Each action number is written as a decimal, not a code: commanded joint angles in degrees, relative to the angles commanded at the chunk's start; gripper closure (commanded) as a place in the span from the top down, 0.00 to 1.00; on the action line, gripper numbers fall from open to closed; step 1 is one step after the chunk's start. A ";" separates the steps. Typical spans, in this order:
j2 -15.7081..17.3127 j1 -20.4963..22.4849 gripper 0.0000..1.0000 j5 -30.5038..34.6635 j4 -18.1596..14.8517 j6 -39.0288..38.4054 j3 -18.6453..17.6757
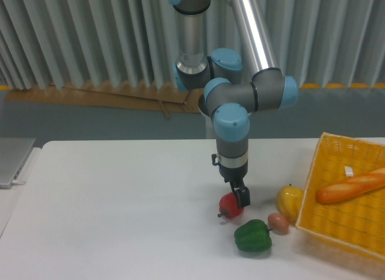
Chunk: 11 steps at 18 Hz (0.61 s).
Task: Place the red peppers in a basket
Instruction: 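Close the gripper around the red bell pepper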
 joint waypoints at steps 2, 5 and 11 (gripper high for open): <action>0.08 0.00 1.00 -0.09 0.00 -0.01 0.27; -0.01 0.00 1.00 -0.09 0.00 -0.09 0.44; 0.17 0.00 0.90 0.17 -0.18 -0.09 1.06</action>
